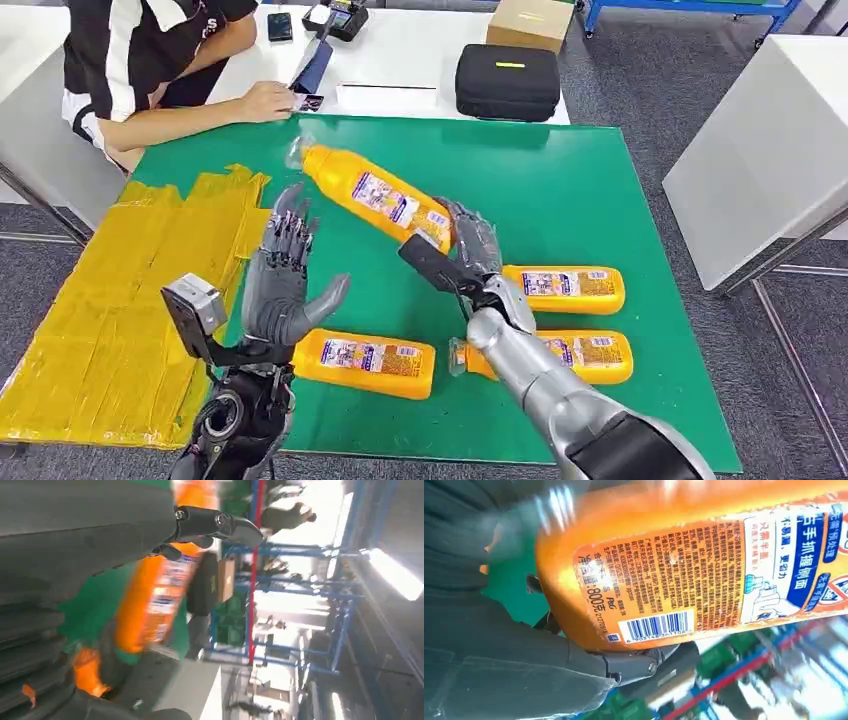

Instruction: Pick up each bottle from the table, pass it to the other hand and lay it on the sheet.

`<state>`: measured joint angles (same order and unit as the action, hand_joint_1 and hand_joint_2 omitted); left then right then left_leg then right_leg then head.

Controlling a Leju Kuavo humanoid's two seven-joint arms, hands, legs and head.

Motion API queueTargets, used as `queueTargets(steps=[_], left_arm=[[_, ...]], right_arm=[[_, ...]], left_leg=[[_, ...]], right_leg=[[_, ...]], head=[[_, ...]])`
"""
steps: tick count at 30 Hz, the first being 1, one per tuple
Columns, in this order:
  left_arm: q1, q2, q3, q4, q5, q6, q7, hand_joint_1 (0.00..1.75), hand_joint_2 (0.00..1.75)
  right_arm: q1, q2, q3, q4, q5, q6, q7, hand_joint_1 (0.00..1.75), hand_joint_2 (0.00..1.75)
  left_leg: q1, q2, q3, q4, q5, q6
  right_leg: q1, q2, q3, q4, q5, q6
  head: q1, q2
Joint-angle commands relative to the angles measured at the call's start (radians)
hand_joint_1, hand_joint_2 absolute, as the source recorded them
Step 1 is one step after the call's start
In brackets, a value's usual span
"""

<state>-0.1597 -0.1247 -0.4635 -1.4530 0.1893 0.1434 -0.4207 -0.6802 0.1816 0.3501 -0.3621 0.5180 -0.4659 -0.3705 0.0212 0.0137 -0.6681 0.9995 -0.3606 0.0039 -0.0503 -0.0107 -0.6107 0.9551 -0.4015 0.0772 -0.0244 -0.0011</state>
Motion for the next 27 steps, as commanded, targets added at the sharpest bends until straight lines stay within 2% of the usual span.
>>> queueTargets(steps=[1,7,13,24,27], left_arm=[[-0.066,-0.013,0.059,0.156,0.157,-0.020,0.082,0.00,1.75],[-0.103,-0.021,0.087,0.197,0.261,-0.027,0.108,0.00,1.75],[-0.182,-0.016,0.091,0.268,0.368,-0.041,0.120,0.00,1.75],[-0.220,-0.010,0.042,0.228,0.251,0.059,0.039,0.00,1.75],[-0.218,-0.010,0.033,0.220,0.225,0.068,0.033,0.00,1.75]], right_arm=[[0.022,0.022,-0.112,-0.133,-0.133,-0.046,-0.169,1.75,1.75],[0.072,0.023,-0.062,-0.253,-0.221,-0.015,-0.224,1.75,1.75],[0.150,0.008,0.027,-0.412,-0.285,0.022,-0.209,1.75,1.75],[0.207,-0.012,0.137,-0.539,-0.244,0.070,-0.164,1.75,1.75],[0.206,-0.018,0.176,-0.547,-0.190,0.062,-0.105,1.75,1.75]], left_leg=[[0.000,-0.001,0.002,0.000,-0.001,0.000],[0.000,-0.001,0.005,0.001,-0.003,0.000],[0.001,-0.002,0.004,0.000,-0.002,0.000],[0.001,-0.002,0.002,0.000,-0.001,0.000],[0.001,-0.002,0.005,0.001,-0.004,0.001]], right_leg=[[0.001,0.000,0.002,0.000,-0.001,-0.004],[0.001,0.000,0.004,0.001,-0.003,-0.006],[0.001,-0.001,0.004,0.001,-0.003,-0.006],[0.001,-0.001,0.001,0.000,-0.002,-0.004],[0.001,0.000,0.005,0.001,-0.004,-0.007]], head=[[0.000,0.000],[0.000,0.000],[0.000,0.000],[0.000,0.000],[0.000,0.000]])
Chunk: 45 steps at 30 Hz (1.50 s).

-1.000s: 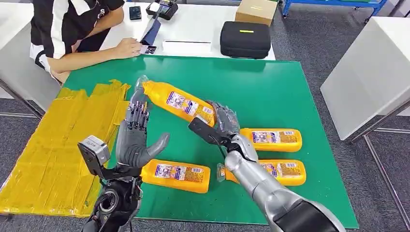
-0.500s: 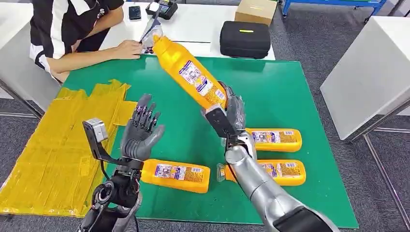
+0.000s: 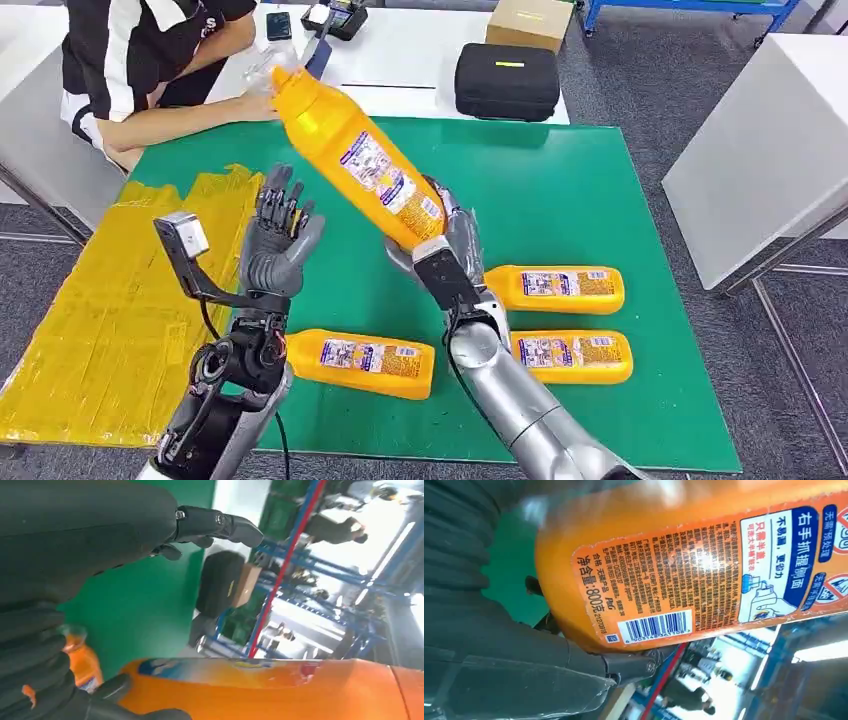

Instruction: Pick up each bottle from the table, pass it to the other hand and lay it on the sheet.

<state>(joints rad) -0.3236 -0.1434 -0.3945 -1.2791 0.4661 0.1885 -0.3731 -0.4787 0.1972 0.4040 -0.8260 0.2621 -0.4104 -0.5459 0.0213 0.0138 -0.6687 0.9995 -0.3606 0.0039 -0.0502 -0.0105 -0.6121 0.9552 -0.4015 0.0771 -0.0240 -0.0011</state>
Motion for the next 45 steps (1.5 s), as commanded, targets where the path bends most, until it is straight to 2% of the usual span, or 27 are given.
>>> queueTargets(steps=[1,5,12,13,20,24,29,33,38,42,43,44,45], left_arm=[[-0.052,0.009,-0.037,0.042,-0.059,0.025,-0.017,0.00,1.75],[-0.045,0.011,-0.037,0.030,-0.075,0.028,-0.020,0.00,1.75],[-0.043,0.012,-0.037,0.031,-0.075,0.028,-0.020,0.00,1.75],[-0.040,0.012,-0.035,0.026,-0.078,0.028,-0.020,0.00,1.75],[-0.029,0.004,-0.030,0.013,-0.098,0.020,0.002,0.00,1.75],[-0.032,0.004,-0.034,0.024,-0.097,0.013,0.003,0.00,1.75],[-0.041,0.007,-0.044,0.056,-0.085,-0.006,0.004,0.00,1.75],[-0.045,0.001,-0.041,0.082,-0.076,-0.013,-0.002,0.00,1.75],[-0.054,-0.003,-0.041,0.109,-0.072,-0.026,-0.008,0.00,1.75],[-0.056,-0.004,-0.038,0.114,-0.069,-0.030,-0.012,0.00,1.75],[-0.053,-0.004,-0.033,0.108,-0.069,-0.026,-0.019,0.14,1.75],[-0.051,-0.005,-0.030,0.104,-0.072,-0.018,-0.025,1.47,1.75],[-0.051,-0.005,-0.030,0.104,-0.072,-0.018,-0.025,1.47,1.75]], right_arm=[[-0.001,-0.037,0.133,-0.075,0.089,0.000,0.106,1.75,1.75],[-0.020,-0.035,0.130,-0.029,0.098,0.013,0.149,1.75,1.75],[-0.021,-0.036,0.129,-0.028,0.097,0.014,0.149,1.75,1.75],[-0.032,-0.034,0.134,-0.005,0.112,0.028,0.189,1.75,1.75],[-0.079,-0.023,0.069,0.080,0.126,-0.029,0.239,1.75,1.75],[-0.082,-0.032,0.093,0.086,0.133,0.053,0.218,1.75,1.75],[-0.073,-0.025,0.153,0.110,0.137,0.217,0.152,1.75,1.75],[-0.071,-0.026,0.172,0.116,0.144,0.270,0.120,1.75,1.75],[-0.074,-0.044,0.230,0.110,0.161,0.417,0.057,1.75,1.75],[-0.075,-0.042,0.235,0.116,0.161,0.446,0.043,1.75,1.75],[-0.073,-0.040,0.229,0.116,0.158,0.448,0.041,1.75,1.75],[-0.072,-0.040,0.226,0.114,0.159,0.447,0.041,1.75,1.75],[-0.072,-0.040,0.226,0.114,0.159,0.447,0.041,1.75,1.75]], left_leg=[[0.001,-0.002,0.004,0.001,-0.003,0.000],[0.000,-0.002,0.003,0.000,-0.001,0.000],[0.000,-0.001,0.003,0.000,-0.002,0.000],[0.000,-0.001,0.002,0.000,-0.001,0.000],[0.000,-0.001,0.003,0.000,-0.002,0.001],[0.000,-0.001,0.004,0.001,-0.002,0.001],[0.000,-0.001,0.006,0.000,-0.003,0.000],[0.001,-0.001,0.007,0.000,-0.004,0.000],[0.000,-0.001,0.003,0.000,-0.001,0.001],[0.001,-0.002,0.005,0.000,-0.002,0.000],[0.001,-0.001,0.004,0.000,-0.002,0.000],[0.001,-0.001,0.003,0.000,-0.001,0.000],[0.001,-0.001,0.005,0.000,-0.003,0.000]], right_leg=[[0.001,-0.001,0.005,0.001,-0.003,-0.005],[0.001,-0.001,0.003,0.000,-0.001,-0.004],[0.001,-0.001,0.003,0.000,-0.002,-0.004],[0.001,0.000,0.003,0.000,-0.001,-0.003],[0.001,0.000,0.004,0.000,-0.002,-0.005],[0.001,0.000,0.005,0.000,-0.002,-0.005],[0.001,0.000,0.006,0.000,-0.002,-0.005],[0.001,0.001,0.007,0.000,-0.003,-0.006],[0.001,0.000,0.003,0.000,-0.001,-0.004],[0.001,-0.001,0.006,0.000,-0.003,-0.006],[0.001,0.000,0.004,0.000,-0.002,-0.005],[0.001,0.000,0.003,0.000,-0.001,-0.004],[0.001,0.000,0.005,0.000,-0.003,-0.006]], head=[[0.000,0.000],[0.000,0.000],[0.000,0.000],[0.000,0.000],[0.000,0.000],[0.000,0.000],[0.000,0.000],[-0.001,0.000],[0.000,0.000],[0.000,0.000],[0.000,0.000],[0.000,0.000],[0.000,0.000]])
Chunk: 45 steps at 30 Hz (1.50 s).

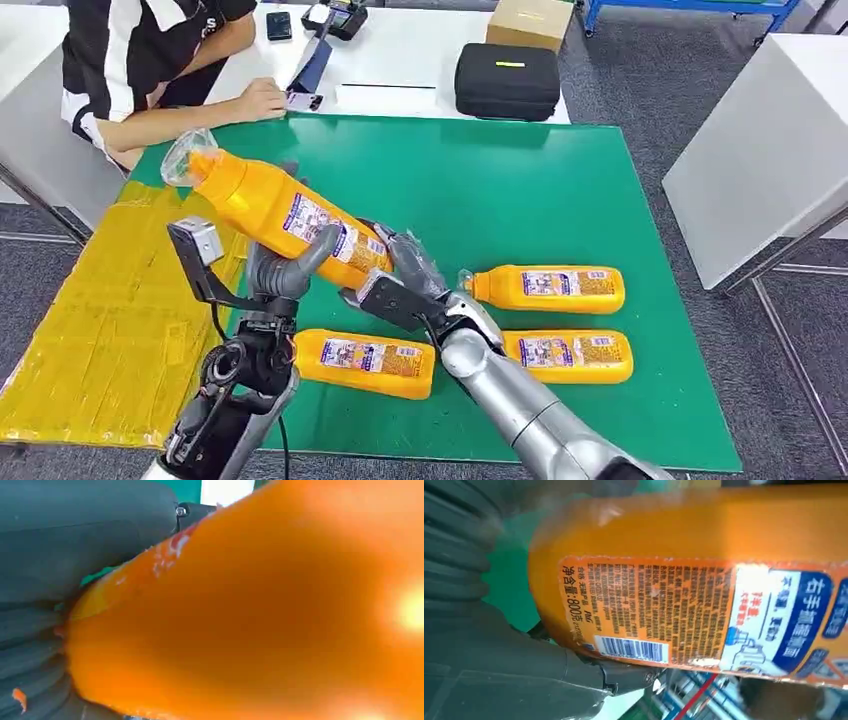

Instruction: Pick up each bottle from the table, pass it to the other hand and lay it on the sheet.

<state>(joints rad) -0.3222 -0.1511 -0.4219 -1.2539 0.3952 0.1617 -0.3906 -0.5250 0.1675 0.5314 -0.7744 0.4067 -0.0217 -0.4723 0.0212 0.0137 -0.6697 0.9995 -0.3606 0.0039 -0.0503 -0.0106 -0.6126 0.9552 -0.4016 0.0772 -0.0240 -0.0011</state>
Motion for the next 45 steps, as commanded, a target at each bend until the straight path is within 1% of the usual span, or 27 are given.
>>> queueTargets(steps=[1,2,7,9,13,17,19,20,21,22,23,26,27,28,29,31,33,35,36,37,38,40,41,42,43,44,45], left_arm=[[-0.051,0.003,-0.001,0.072,-0.004,0.012,-0.011,1.71,1.75],[-0.048,0.003,0.000,0.067,-0.007,0.016,-0.013,1.75,1.75],[-0.046,0.001,0.004,0.061,-0.018,0.036,-0.022,1.75,1.75],[-0.047,-0.002,0.001,0.062,-0.029,0.047,-0.026,1.75,1.75],[-0.050,-0.003,-0.002,0.067,-0.054,0.069,-0.041,1.75,1.75],[-0.050,-0.001,0.001,0.071,-0.085,0.090,-0.059,1.75,1.75],[-0.053,0.002,0.001,0.075,-0.100,0.101,-0.070,1.75,1.75],[-0.056,0.004,0.001,0.075,-0.109,0.109,-0.079,1.75,1.75],[-0.062,0.008,0.003,0.071,-0.122,0.118,-0.089,1.75,1.75],[-0.064,0.009,0.004,0.070,-0.121,0.118,-0.089,1.75,1.75],[-0.065,0.012,0.006,0.065,-0.131,0.127,-0.095,1.75,1.75],[-0.083,0.039,0.001,0.046,-0.270,0.238,-0.138,1.75,1.75],[-0.088,0.045,0.001,0.048,-0.345,0.300,-0.156,1.75,1.75],[-0.089,0.046,0.008,0.045,-0.346,0.298,-0.157,1.75,1.75],[-0.096,0.052,0.004,0.054,-0.419,0.354,-0.161,1.75,1.75],[-0.116,0.069,0.001,0.082,-0.573,0.443,-0.145,1.75,1.75],[-0.154,0.086,0.014,0.137,-0.765,0.536,-0.113,1.75,1.75],[-0.174,0.087,0.043,0.164,-0.829,0.536,-0.107,1.75,1.75],[-0.180,0.070,0.131,0.176,-1.055,0.536,-0.065,1.75,1.75],[-0.191,0.065,0.138,0.197,-1.058,0.536,-0.071,1.75,1.75],[-0.201,0.061,0.185,0.212,-1.160,0.536,-0.064,1.75,1.75],[-0.250,0.066,0.262,0.266,-1.503,0.536,0.049,1.75,1.75],[-0.263,0.063,0.278,0.285,-1.504,0.536,0.034,1.75,1.75],[-0.284,0.078,0.287,0.303,-1.627,0.536,0.080,1.75,1.75],[-0.320,0.117,0.272,0.346,-1.824,0.536,0.179,1.75,1.75],[-0.333,0.121,0.271,0.359,-1.820,0.536,0.180,1.75,1.75],[-0.385,0.148,0.245,0.458,-1.889,0.536,0.233,1.75,1.75]], right_arm=[[-0.025,-0.011,0.096,0.060,0.015,0.058,-0.032,1.75,1.75],[-0.021,-0.012,0.091,0.056,0.016,0.058,-0.033,1.75,1.75],[-0.016,-0.012,0.082,0.052,0.028,0.058,-0.029,1.75,1.75],[-0.014,-0.013,0.081,0.052,0.029,0.057,-0.027,1.75,1.75],[-0.008,-0.014,0.073,0.042,0.038,0.040,-0.023,1.75,1.75],[0.019,-0.021,0.058,-0.020,0.048,0.021,-0.027,1.75,1.75],[0.032,-0.024,0.050,-0.051,0.049,0.007,-0.027,1.75,1.75],[0.039,-0.025,0.041,-0.071,0.048,-0.013,-0.027,1.47,1.75],[0.058,-0.029,0.026,-0.121,0.044,-0.039,-0.023,0.37,1.75],[0.056,-0.028,0.026,-0.123,0.044,-0.039,-0.023,0.37,1.75],[0.066,-0.030,0.018,-0.146,0.038,-0.049,-0.021,0.00,1.75],[0.110,-0.052,-0.003,-0.286,-0.001,-0.070,-0.006,0.00,1.75],[0.125,-0.056,-0.014,-0.331,-0.022,-0.079,-0.006,0.00,1.75],[0.131,-0.061,-0.014,-0.354,-0.027,-0.078,0.000,0.00,1.75],[0.145,-0.066,-0.022,-0.396,-0.044,-0.086,-0.001,0.00,1.75],[0.184,-0.081,-0.037,-0.503,-0.073,-0.111,-0.004,0.00,1.75],[0.228,-0.099,-0.046,-0.623,-0.087,-0.138,0.003,0.00,1.75],[0.249,-0.114,-0.042,-0.687,-0.087,-0.142,0.024,0.00,1.75],[0.263,-0.117,-0.044,-0.722,-0.085,-0.158,0.020,0.00,1.75],[0.273,-0.122,-0.042,-0.750,-0.084,-0.160,0.024,0.00,1.75],[0.280,-0.126,-0.039,-0.767,-0.082,-0.163,0.028,0.00,1.75],[0.307,-0.141,-0.034,-0.832,-0.065,-0.192,0.016,0.00,1.75],[0.312,-0.146,-0.032,-0.847,-0.063,-0.195,0.019,0.00,1.75],[0.318,-0.154,-0.028,-0.870,-0.059,-0.201,0.018,0.00,1.75],[0.323,-0.167,-0.021,-0.900,-0.053,-0.211,0.013,0.00,1.75],[0.325,-0.172,-0.018,-0.912,-0.053,-0.213,0.014,0.00,1.75],[0.331,-0.182,-0.015,-0.939,-0.050,-0.222,0.011,0.00,1.75]], left_leg=[[0.001,-0.002,0.004,0.000,-0.002,0.000],[0.001,-0.002,0.004,0.000,-0.002,0.000],[0.001,-0.002,0.006,0.001,-0.003,0.000],[0.001,-0.001,0.003,0.000,-0.001,0.000],[0.001,-0.002,0.003,0.000,-0.001,0.000],[0.001,-0.003,0.006,0.001,-0.003,0.000],[0.001,-0.002,0.003,0.000,-0.001,0.000],[0.001,-0.002,0.002,0.000,-0.001,0.000],[0.001,-0.003,0.005,0.000,-0.002,0.000],[0.001,-0.002,0.003,0.000,-0.001,0.000],[0.001,-0.003,0.006,0.001,-0.003,0.000],[0.001,-0.001,0.002,0.000,-0.001,0.000],[0.001,-0.003,0.004,0.001,-0.002,0.000],[0.001,-0.003,0.002,0.000,-0.001,0.000],[0.001,-0.004,0.005,0.002,-0.003,0.000],[0.000,-0.001,0.002,0.000,-0.002,0.000],[0.001,-0.005,0.003,0.000,-0.002,0.000],[0.001,-0.005,0.005,0.001,-0.003,0.001],[0.000,-0.003,0.003,0.001,-0.002,0.001],[0.001,-0.003,0.005,0.001,-0.003,0.001],[0.001,-0.001,0.003,0.001,-0.002,0.000],[0.001,-0.003,0.007,0.002,-0.004,0.001],[0.001,-0.003,0.008,0.003,-0.005,0.001],[0.001,-0.003,0.010,0.003,-0.006,0.001],[0.001,-0.002,0.003,0.001,-0.002,0.000],[0.001,-0.002,0.004,0.002,-0.003,0.000],[0.001,-0.002,0.001,0.000,0.000,0.000]], right_leg=[[0.001,-0.001,0.005,0.000,-0.002,-0.005],[0.001,-0.001,0.004,0.000,-0.002,-0.004],[0.001,0.000,0.006,0.000,-0.003,-0.006],[0.001,-0.001,0.003,0.000,-0.001,-0.004],[0.001,-0.001,0.003,0.000,-0.001,-0.004],[0.002,-0.001,0.006,0.000,-0.003,-0.006],[0.001,-0.001,0.004,0.000,-0.002,-0.004],[0.001,-0.001,0.003,-0.001,-0.001,-0.003],[0.002,-0.002,0.005,0.000,-0.003,-0.006],[0.001,-0.001,0.003,0.000,-0.002,-0.004],[0.002,-0.002,0.006,0.001,-0.004,-0.007],[0.001,-0.001,0.001,0.000,-0.001,-0.003],[0.002,-0.001,0.004,0.001,-0.003,-0.006],[0.001,-0.003,0.002,0.001,-0.002,-0.004],[0.001,-0.003,0.005,0.002,-0.004,-0.007],[0.001,0.000,0.002,0.001,-0.002,-0.004],[0.001,-0.003,0.004,0.001,-0.003,-0.005],[0.001,-0.005,0.005,0.002,-0.004,-0.007],[0.001,-0.003,0.003,0.001,-0.003,-0.005],[0.001,-0.002,0.005,0.002,-0.004,-0.006],[0.001,-0.001,0.003,0.001,-0.002,-0.005],[0.002,-0.002,0.007,0.002,-0.005,-0.008],[0.002,-0.001,0.008,0.003,-0.006,-0.009],[0.002,-0.001,0.009,0.004,-0.007,-0.011],[0.001,-0.001,0.002,0.001,-0.002,-0.005],[0.002,-0.001,0.003,0.002,-0.003,-0.007],[0.001,-0.002,0.001,0.001,-0.001,-0.004]], head=[[0.000,0.000],[0.000,0.000],[0.000,0.000],[0.000,0.000],[0.000,0.000],[0.000,0.000],[-0.001,0.000],[0.000,0.000],[0.000,0.000],[0.000,0.000],[0.000,0.000],[-0.001,0.000],[0.000,0.000],[0.000,0.000],[0.000,0.000],[0.000,0.000],[0.000,0.000],[0.000,0.000],[0.000,0.000],[0.000,0.000],[0.000,0.000],[0.000,0.000],[0.000,0.000],[0.000,0.000],[0.000,0.000],[0.000,0.000],[0.001,0.000]])
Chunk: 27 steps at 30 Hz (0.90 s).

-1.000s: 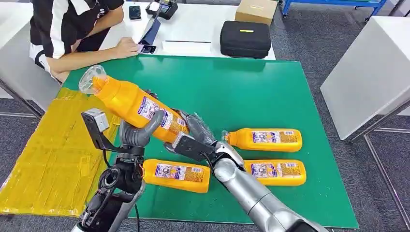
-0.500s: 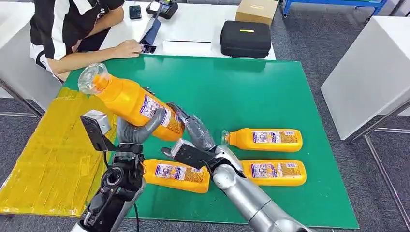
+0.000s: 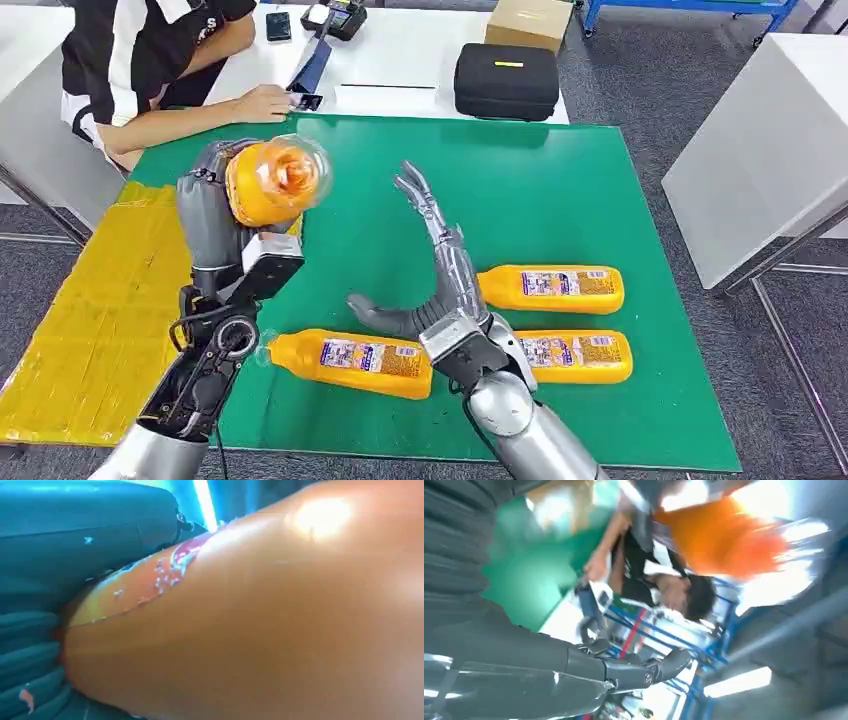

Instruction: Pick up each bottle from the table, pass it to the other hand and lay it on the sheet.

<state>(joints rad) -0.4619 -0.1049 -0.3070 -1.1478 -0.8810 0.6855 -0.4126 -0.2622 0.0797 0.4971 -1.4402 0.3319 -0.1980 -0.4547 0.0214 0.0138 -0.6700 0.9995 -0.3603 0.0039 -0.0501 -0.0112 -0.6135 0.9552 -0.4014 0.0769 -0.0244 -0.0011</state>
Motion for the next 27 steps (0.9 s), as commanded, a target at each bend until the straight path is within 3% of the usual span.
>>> queueTargets(steps=[1,3,4,6,7,10,16,23,24,25,27], left_arm=[[-0.290,0.116,0.111,0.415,-0.595,0.013,0.258,1.75,1.75],[-0.351,0.143,0.071,0.513,-0.634,0.013,0.298,1.75,1.75],[-0.411,0.189,-0.032,0.606,-0.690,0.013,0.387,1.75,1.75],[-0.454,0.210,-0.068,0.673,-0.690,0.001,0.407,1.75,1.75],[-0.486,0.239,-0.148,0.719,-0.690,-0.041,0.463,1.75,1.75],[-0.516,0.268,-0.215,0.776,-0.690,-0.116,0.521,1.75,1.75],[-0.529,0.343,-0.207,0.855,-0.690,-0.248,0.520,1.75,1.75],[-0.520,0.358,-0.170,0.891,-0.642,-0.351,0.522,1.75,1.75],[-0.518,0.364,-0.176,0.901,-0.656,-0.404,0.534,1.75,1.75],[-0.518,0.384,-0.278,0.903,-0.690,-0.463,0.535,1.75,1.75],[-0.509,0.395,-0.282,0.902,-0.689,-0.454,0.534,1.75,1.75]], right_arm=[[0.076,-0.107,0.024,-0.305,0.026,-0.052,-0.007,0.00,1.75],[0.084,-0.121,0.029,-0.342,0.028,-0.063,-0.007,0.00,1.75],[0.080,-0.138,0.039,-0.370,0.032,-0.062,-0.011,0.00,1.75],[0.079,-0.148,0.042,-0.392,0.037,-0.058,-0.002,0.00,1.75],[0.080,-0.155,0.043,-0.401,0.048,-0.057,-0.001,0.00,1.75],[0.084,-0.160,0.042,-0.406,0.062,-0.051,-0.003,0.00,1.75],[0.104,-0.176,0.019,-0.402,0.090,-0.060,0.005,0.00,1.75],[0.115,-0.180,0.017,-0.393,0.119,-0.072,0.017,0.00,1.75],[0.109,-0.183,0.024,-0.384,0.131,-0.064,0.030,0.00,1.75],[0.102,-0.185,0.031,-0.374,0.137,-0.056,0.038,0.00,1.75],[0.099,-0.182,0.031,-0.366,0.137,-0.057,0.038,0.00,1.75]], left_leg=[[0.000,-0.002,0.004,0.001,-0.002,0.001],[0.001,-0.002,0.005,0.002,-0.002,0.001],[0.001,-0.002,0.002,0.001,0.000,0.000],[0.001,-0.002,0.002,0.001,0.000,0.000],[0.001,-0.003,0.003,0.002,-0.001,0.000],[0.001,-0.001,0.005,0.001,-0.001,0.000],[0.001,0.004,0.006,0.001,-0.002,0.000],[0.001,0.004,0.005,0.001,-0.001,0.000],[0.002,0.004,0.007,0.002,-0.003,0.001],[0.001,0.005,0.004,0.001,-0.001,0.000],[0.001,0.005,0.005,0.001,-0.002,0.000]], right_leg=[[0.001,-0.001,0.005,0.002,-0.003,-0.006],[0.001,-0.001,0.005,0.002,-0.002,-0.007],[0.001,-0.002,0.002,0.001,0.000,-0.006],[0.001,-0.002,0.002,0.002,0.000,-0.006],[0.001,-0.001,0.003,0.003,-0.001,-0.007],[0.001,0.001,0.004,0.002,-0.001,-0.007],[0.002,0.005,0.004,0.001,0.000,-0.008],[0.001,0.005,0.003,0.001,0.000,-0.006],[0.002,0.005,0.005,0.002,-0.002,-0.009],[0.001,0.006,0.002,0.001,0.000,-0.006],[0.001,0.007,0.003,0.001,0.000,-0.007]], head=[[0.000,0.000],[0.000,0.000],[0.000,0.000],[0.000,0.000],[0.000,0.000],[0.000,0.000],[0.000,0.000],[0.000,0.000],[0.000,0.000],[0.000,0.000],[0.000,0.000]])
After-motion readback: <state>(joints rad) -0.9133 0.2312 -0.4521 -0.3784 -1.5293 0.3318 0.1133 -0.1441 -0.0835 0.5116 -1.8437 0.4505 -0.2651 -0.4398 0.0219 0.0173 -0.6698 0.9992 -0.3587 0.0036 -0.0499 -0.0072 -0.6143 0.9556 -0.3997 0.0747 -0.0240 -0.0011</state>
